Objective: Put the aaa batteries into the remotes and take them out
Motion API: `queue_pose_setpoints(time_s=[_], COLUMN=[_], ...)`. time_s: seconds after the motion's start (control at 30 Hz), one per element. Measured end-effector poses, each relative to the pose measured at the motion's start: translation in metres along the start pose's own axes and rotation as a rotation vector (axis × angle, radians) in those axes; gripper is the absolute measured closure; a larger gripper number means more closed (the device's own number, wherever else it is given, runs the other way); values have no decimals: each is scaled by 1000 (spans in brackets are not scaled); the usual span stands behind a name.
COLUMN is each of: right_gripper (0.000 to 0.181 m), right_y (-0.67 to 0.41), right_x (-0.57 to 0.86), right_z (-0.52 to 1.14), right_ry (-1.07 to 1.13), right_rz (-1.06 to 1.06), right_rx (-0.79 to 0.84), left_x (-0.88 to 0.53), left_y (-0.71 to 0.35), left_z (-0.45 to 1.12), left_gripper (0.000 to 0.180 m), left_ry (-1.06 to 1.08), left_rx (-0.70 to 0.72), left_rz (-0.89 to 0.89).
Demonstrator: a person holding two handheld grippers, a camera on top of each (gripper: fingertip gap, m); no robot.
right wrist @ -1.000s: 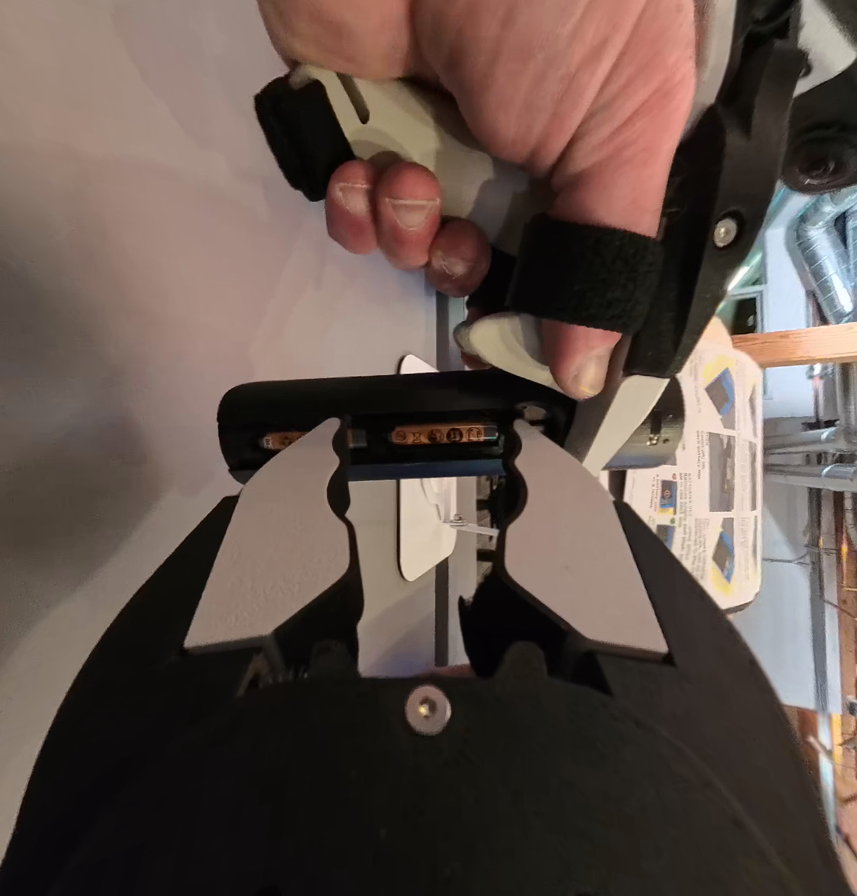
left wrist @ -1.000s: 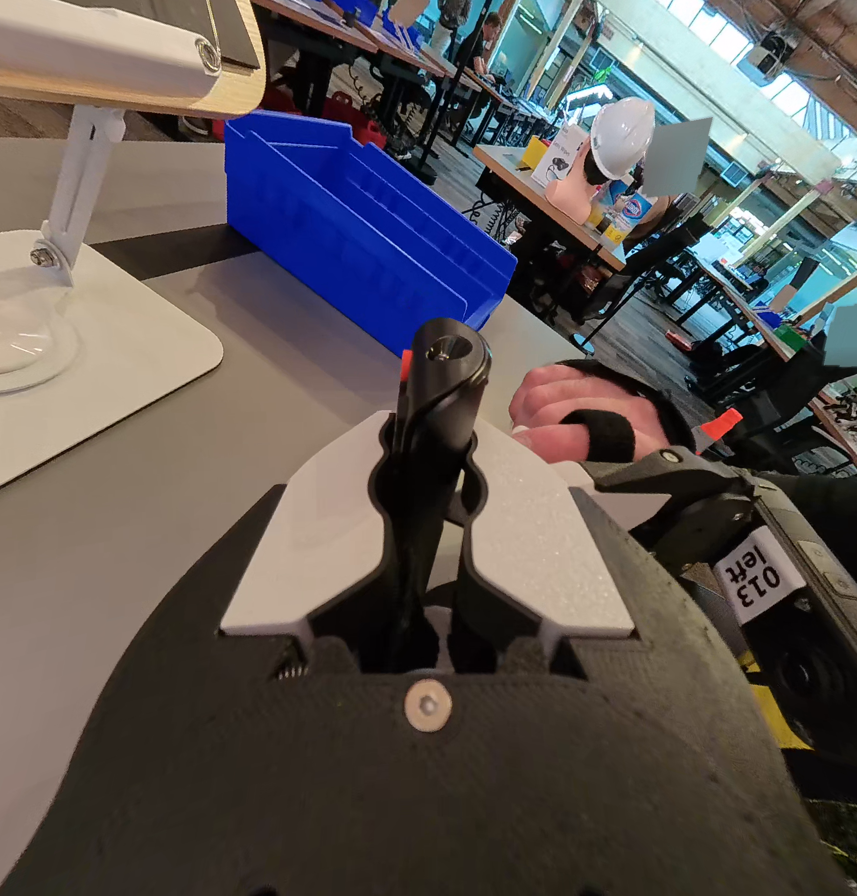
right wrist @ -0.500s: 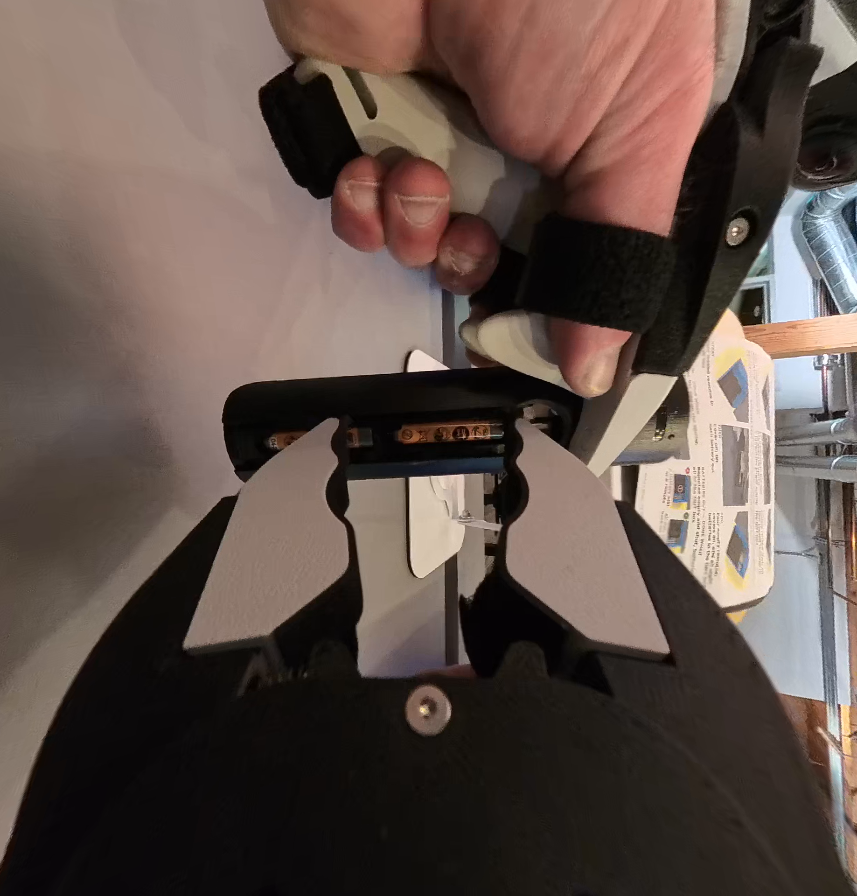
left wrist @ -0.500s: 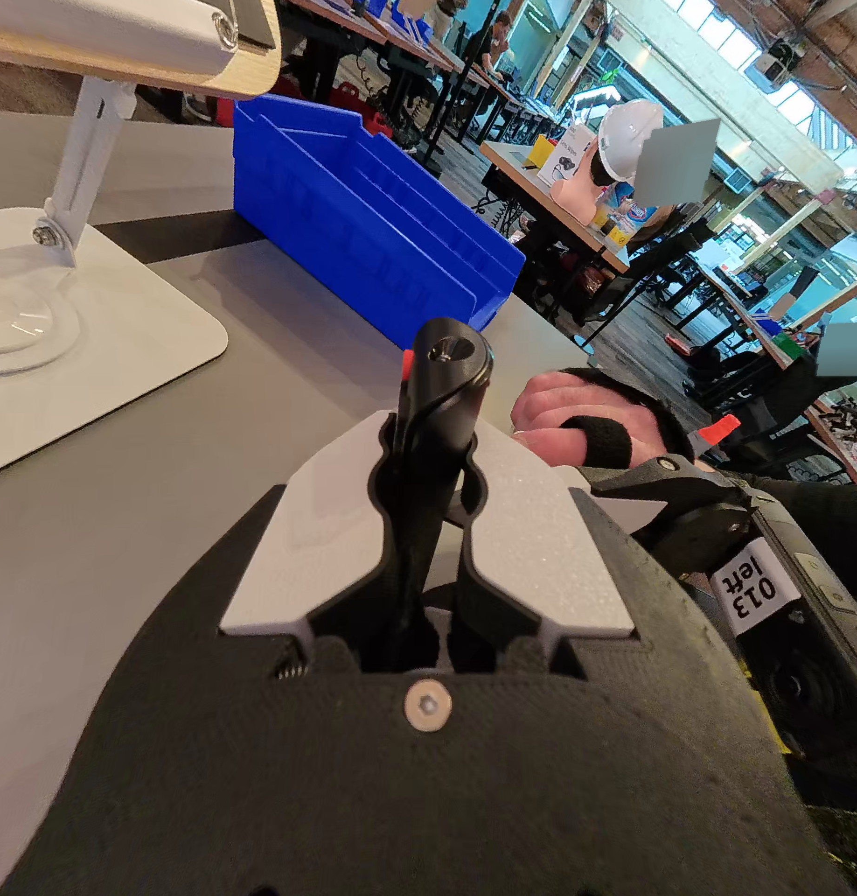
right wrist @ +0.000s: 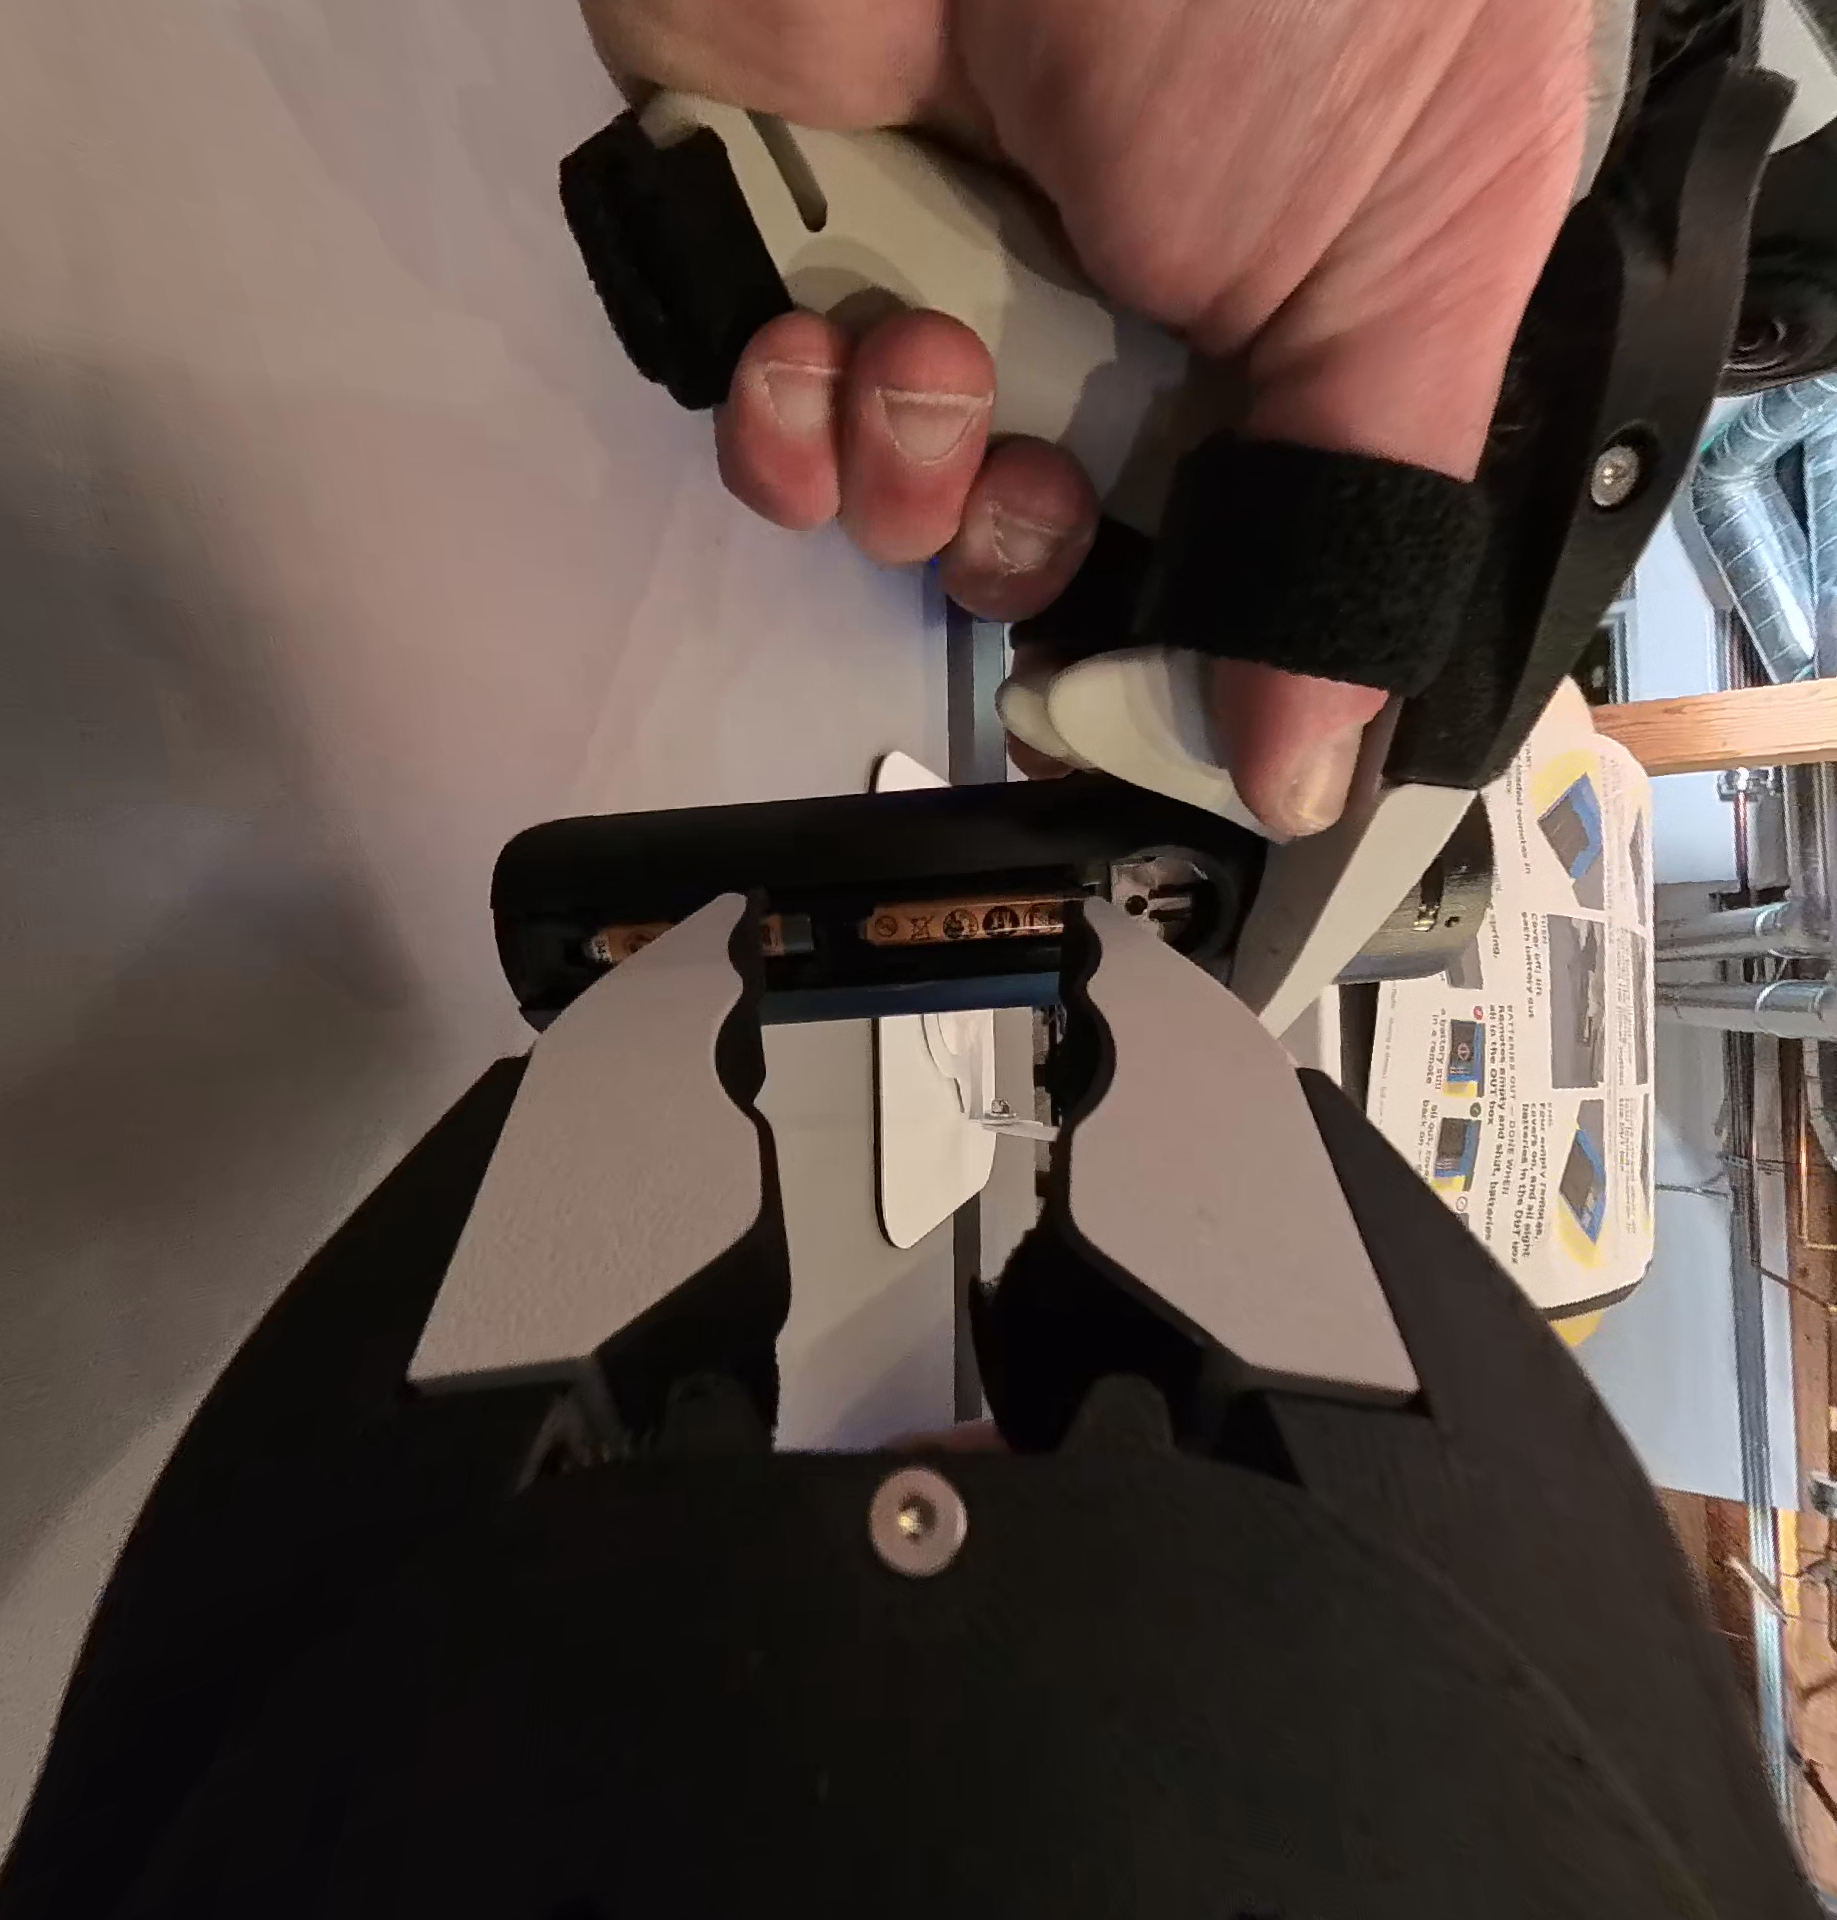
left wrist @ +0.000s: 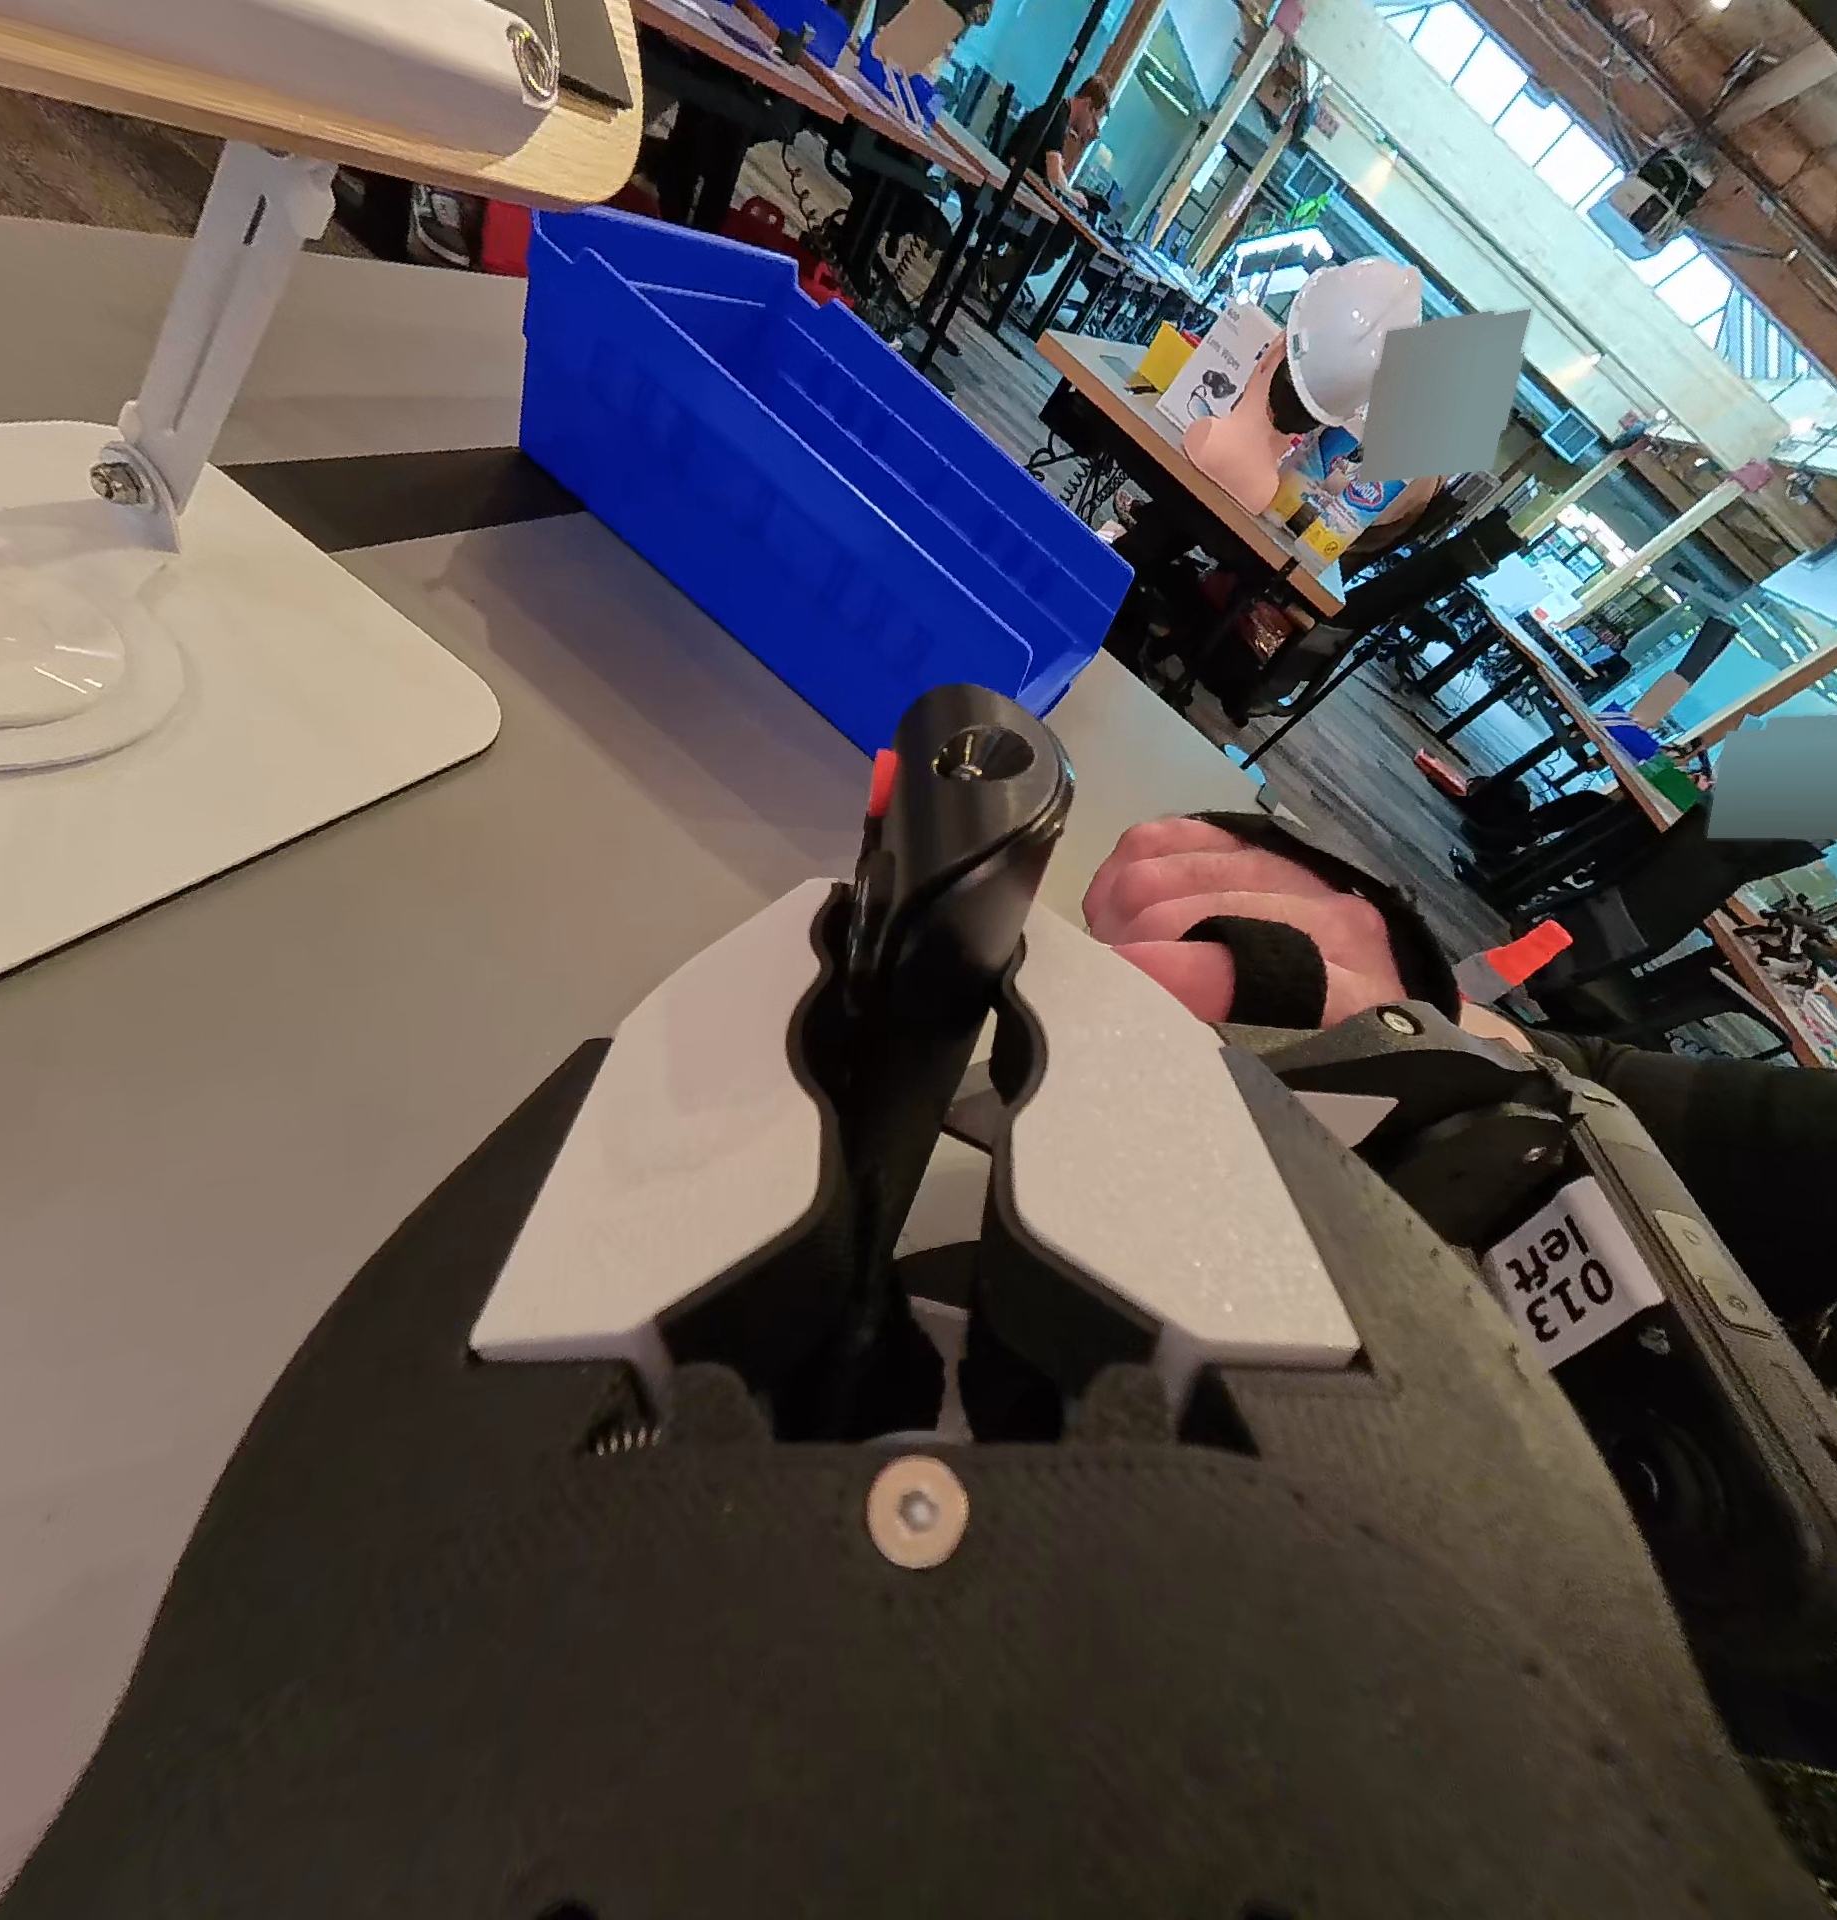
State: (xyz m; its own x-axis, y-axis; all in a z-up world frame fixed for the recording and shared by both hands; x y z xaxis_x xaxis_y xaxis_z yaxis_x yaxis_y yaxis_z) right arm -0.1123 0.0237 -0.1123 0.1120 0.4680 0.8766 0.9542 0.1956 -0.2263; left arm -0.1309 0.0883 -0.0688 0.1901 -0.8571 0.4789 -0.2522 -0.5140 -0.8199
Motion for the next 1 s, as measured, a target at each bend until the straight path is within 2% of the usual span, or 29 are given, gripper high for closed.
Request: queue_pose_setpoints(time_s=[0.27,0.7,1.0], right_gripper=[121,123,136], right_y=[-3,1,3], right_x=[1,2,-2], right_z=[-2,-4,-2], right_ry=[23,29,-4], right_rz=[-22,12,47], right_rx=[0,34,55], left_x=[4,4,-3], left_y=[0,-1,9], left_z=[1,1,4], left_gripper=[155,155,154], left_ry=[-10,-5,-21], left_rx=[-15,-4,-4], left_rz=[34,5,-30])
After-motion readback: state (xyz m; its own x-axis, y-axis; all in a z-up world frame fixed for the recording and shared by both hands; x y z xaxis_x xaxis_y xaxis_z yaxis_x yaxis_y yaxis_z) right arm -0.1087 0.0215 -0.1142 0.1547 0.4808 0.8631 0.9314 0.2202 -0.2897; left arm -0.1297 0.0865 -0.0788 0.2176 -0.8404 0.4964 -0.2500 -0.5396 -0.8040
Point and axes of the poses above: each gripper's, where its closed fingertips meet, z out along the fingers, y out of its underside, x = y × z across the jaws, the point moved 5 cm from there along -z, back along the fingers, and after that the axes turned 8 degrees about -y, right-handed, at the moved point
